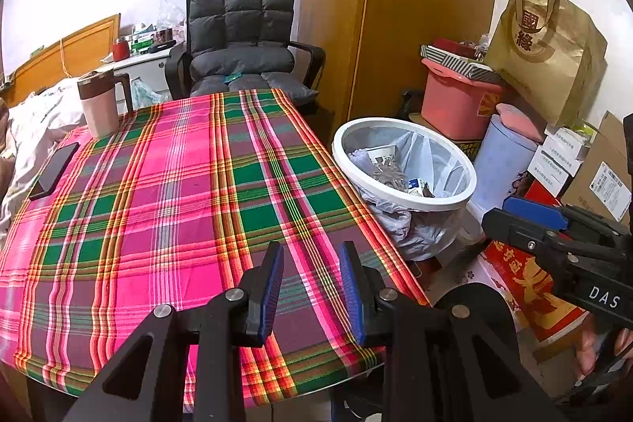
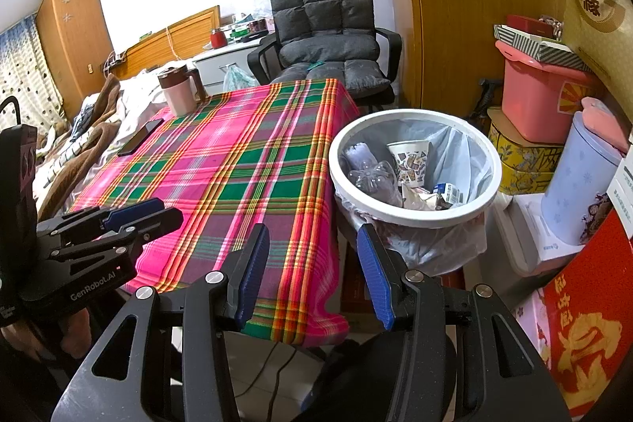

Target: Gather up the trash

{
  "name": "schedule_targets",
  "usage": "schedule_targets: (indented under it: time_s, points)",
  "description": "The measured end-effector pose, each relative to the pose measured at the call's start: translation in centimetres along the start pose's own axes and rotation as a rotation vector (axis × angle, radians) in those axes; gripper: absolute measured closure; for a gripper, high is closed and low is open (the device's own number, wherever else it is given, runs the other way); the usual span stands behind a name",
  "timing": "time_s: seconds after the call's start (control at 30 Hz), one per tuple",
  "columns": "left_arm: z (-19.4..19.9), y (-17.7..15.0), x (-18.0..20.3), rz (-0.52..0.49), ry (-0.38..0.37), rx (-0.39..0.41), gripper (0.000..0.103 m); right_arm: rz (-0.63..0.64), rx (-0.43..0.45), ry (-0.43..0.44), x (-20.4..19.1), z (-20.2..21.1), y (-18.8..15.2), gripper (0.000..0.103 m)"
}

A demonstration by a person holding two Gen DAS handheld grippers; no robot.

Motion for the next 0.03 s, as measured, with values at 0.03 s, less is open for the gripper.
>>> schedule_targets:
  time_s: [0.03]
  points:
    - [-0.01, 0.02, 0.01, 0.000, 0.001, 0.000, 0.074, 0.000, 0.000, 0.000, 0.00, 0.01, 0.00, 0.054]
Point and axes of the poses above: each gripper's, at about its wrist camera, not at the fingertips, and z roughly against the way its jaws point, x to its right, y to its top, the point moved 2 cm from there along -z, roughly the way its jaws point
